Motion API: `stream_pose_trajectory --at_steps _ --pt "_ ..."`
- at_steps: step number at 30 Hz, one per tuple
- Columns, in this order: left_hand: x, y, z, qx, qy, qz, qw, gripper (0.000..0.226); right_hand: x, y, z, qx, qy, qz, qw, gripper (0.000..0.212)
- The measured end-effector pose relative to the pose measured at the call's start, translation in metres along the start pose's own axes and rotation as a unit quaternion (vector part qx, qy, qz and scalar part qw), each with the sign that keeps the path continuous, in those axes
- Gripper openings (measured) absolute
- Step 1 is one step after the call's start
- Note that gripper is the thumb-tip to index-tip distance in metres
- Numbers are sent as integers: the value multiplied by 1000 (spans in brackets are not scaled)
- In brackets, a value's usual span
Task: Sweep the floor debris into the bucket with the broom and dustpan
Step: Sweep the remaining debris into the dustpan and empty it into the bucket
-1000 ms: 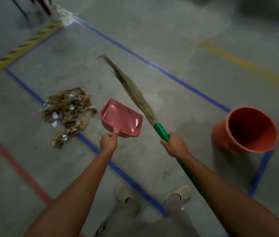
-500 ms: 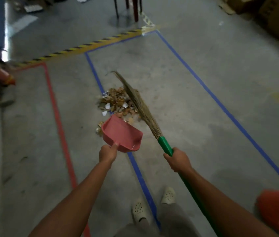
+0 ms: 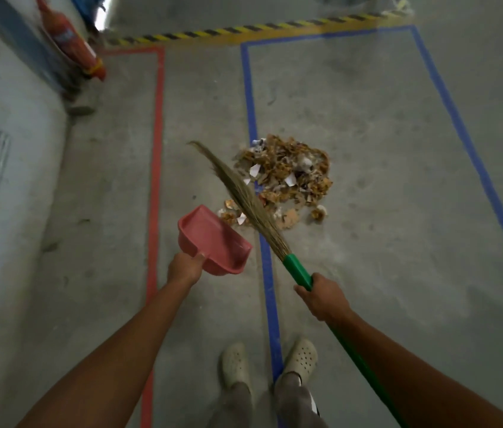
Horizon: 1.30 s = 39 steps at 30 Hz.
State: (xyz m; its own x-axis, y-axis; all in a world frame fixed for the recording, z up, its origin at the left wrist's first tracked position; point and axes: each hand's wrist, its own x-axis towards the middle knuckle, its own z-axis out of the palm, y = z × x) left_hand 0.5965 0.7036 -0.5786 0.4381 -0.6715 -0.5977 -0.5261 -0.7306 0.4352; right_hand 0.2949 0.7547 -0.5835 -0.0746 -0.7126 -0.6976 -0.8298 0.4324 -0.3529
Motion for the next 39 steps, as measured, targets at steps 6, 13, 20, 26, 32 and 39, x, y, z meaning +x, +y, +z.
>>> stream_pose_trajectory --at_steps 6,13,20,26,32,39 --pt "135 -28 56 44 2 -25 999 57 148 -25 72 -39 -5 -21 999 35" --pt "238 -73 105 125 2 -47 991 55 261 -35 174 -72 -35 -72 994 56" --pt "296 -80 135 126 -5 -44 991 59 300 -10 240 -100 -87 -51 990 52" --pt "312 -76 176 90 -21 -12 996 50 322 37 242 -64 -53 27 996 47" --pt "310 -46 213 76 -37 32 996 56 341 72 208 -1 18 96 995 49" --pt "296 -5 234 81 -31 75 993 57 337 97 166 53 70 81 993 39"
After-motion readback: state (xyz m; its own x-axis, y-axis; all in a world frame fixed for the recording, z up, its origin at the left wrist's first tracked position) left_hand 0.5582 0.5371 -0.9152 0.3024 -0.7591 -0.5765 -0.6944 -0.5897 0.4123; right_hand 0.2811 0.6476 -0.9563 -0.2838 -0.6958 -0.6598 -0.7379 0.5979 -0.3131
